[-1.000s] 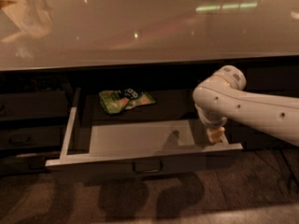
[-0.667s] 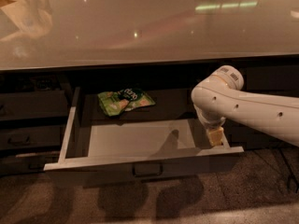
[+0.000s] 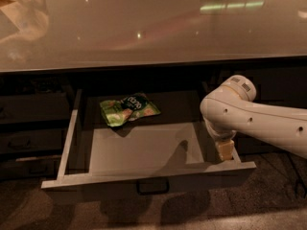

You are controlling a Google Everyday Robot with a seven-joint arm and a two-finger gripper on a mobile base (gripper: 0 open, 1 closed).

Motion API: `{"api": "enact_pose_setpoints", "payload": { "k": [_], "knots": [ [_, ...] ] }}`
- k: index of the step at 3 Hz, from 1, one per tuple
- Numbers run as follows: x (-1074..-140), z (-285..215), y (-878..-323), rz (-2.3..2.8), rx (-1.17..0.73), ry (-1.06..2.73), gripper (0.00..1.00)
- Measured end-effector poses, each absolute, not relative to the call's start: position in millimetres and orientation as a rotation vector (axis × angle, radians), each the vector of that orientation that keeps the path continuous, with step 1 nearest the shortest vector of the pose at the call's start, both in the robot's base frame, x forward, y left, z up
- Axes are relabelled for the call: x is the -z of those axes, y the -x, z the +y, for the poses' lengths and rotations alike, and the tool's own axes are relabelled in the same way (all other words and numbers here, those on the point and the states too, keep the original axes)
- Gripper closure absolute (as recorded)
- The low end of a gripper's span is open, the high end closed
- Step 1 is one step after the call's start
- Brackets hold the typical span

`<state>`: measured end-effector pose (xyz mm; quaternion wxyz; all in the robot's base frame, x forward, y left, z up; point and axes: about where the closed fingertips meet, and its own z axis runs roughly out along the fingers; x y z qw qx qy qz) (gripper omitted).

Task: Open top drawer

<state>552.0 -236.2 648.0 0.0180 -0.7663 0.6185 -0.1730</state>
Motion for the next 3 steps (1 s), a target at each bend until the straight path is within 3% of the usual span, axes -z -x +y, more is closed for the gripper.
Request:
{"api": "enact_pose_setpoints", "payload": {
  "k": [3],
  "knots": [
    [-654.4, -229.7, -516.3, 1.821, 0.603, 2.372, 0.0]
  ]
}}
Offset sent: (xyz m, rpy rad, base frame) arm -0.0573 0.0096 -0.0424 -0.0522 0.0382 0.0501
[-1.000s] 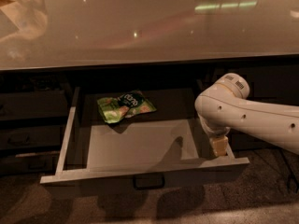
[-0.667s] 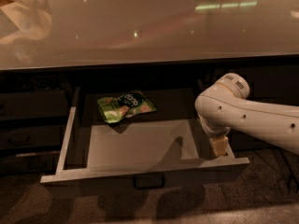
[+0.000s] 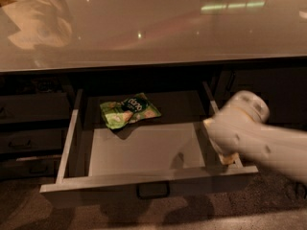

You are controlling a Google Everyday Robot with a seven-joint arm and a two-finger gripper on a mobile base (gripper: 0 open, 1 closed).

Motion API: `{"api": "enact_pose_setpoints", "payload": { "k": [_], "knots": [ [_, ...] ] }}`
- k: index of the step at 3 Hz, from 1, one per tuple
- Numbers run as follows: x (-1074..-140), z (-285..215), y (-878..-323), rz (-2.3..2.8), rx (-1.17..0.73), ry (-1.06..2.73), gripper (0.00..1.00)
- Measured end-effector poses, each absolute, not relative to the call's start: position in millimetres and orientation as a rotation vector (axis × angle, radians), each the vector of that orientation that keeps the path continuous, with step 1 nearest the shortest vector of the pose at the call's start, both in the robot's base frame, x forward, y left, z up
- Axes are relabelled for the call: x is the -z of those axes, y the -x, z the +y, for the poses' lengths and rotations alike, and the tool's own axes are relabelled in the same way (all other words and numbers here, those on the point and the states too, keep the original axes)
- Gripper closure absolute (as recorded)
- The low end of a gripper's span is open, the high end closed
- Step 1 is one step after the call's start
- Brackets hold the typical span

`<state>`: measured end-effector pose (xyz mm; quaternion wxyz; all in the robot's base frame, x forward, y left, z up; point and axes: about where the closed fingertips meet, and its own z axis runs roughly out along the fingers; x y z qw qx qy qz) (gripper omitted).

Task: Open top drawer

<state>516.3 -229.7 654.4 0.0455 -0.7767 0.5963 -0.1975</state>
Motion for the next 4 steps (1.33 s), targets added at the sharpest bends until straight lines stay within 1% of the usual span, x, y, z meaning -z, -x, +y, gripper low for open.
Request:
{"api": "enact_pose_setpoints", "payload": {
  "k": [2, 3, 4],
  "knots": [
    [-638.3, -234.6, -470.1, 1.777, 0.59, 2.379, 0.0],
    [-638.3, -234.6, -470.1, 1.777, 0.589, 2.379, 0.0],
    [-642.5, -234.5, -491.0, 1.813, 0.547, 2.363, 0.0]
  ]
}}
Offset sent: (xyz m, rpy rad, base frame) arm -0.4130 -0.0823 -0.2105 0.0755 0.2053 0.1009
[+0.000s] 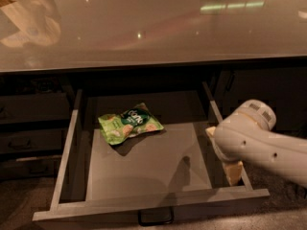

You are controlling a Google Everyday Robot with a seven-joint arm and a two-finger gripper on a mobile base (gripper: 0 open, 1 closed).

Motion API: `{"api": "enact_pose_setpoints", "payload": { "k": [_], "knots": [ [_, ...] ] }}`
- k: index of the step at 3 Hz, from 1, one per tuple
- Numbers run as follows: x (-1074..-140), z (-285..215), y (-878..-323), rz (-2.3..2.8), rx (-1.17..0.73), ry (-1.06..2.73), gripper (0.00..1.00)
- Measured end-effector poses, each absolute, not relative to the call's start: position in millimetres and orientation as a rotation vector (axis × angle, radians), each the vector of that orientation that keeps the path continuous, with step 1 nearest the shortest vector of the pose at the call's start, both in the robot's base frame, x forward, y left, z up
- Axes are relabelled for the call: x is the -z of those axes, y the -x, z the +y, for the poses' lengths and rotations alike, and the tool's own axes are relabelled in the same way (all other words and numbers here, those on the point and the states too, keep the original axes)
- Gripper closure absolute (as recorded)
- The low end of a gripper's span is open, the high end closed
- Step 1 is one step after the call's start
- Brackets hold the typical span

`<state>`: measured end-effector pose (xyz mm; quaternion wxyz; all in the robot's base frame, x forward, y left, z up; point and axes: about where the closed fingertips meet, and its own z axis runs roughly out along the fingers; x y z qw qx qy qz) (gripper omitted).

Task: Open top drawer

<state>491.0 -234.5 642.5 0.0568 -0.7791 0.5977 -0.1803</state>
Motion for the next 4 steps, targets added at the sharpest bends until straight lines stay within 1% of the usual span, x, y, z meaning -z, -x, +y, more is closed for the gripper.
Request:
{"api": "enact_pose_setpoints", "payload": {
  "k": [1, 2, 3, 4],
  "knots": [
    [-683.1, -201.8, -528.9, 1.778, 0.513, 2.345, 0.0],
    [-725.1, -175.5, -546.9, 1.719, 0.559, 2.315, 0.0],
    [-727.3, -175.0, -547.8, 1.717, 0.562, 2.312, 0.0],
    [-727.5, -175.9, -547.7, 1.69, 0.499, 2.306, 0.0]
  ]
}}
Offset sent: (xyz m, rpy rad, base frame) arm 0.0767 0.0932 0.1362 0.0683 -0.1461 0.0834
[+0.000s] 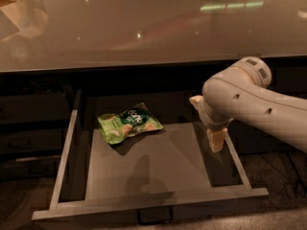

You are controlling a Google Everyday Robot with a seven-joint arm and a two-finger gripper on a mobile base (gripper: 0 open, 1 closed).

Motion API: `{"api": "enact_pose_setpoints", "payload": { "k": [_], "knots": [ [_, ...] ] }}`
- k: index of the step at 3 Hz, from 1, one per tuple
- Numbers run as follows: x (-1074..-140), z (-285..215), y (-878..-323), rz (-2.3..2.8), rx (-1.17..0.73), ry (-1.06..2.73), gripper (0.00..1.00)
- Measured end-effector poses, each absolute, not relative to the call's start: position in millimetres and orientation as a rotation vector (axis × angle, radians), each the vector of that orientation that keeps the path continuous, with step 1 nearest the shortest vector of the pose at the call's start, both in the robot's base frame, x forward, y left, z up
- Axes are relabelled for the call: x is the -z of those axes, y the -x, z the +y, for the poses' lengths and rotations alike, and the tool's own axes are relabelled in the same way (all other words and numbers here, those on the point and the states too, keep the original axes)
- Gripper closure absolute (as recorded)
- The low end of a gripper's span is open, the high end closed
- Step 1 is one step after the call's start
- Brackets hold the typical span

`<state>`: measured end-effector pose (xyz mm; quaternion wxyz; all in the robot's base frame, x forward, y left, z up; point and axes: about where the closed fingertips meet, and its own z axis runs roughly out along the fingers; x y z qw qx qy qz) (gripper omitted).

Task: Open top drawer

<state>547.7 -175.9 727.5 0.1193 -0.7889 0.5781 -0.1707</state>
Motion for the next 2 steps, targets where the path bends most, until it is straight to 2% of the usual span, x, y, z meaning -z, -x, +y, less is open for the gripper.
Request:
{"api": "enact_pose_setpoints", "payload": {
  "k": [1, 2],
  "knots": [
    [-728.2, -176.9, -547.3, 1.629, 0.368, 2.289, 0.0],
    [-728.2, -176.9, -547.3, 1.629, 0.368, 2.289, 0.0]
  ]
}}
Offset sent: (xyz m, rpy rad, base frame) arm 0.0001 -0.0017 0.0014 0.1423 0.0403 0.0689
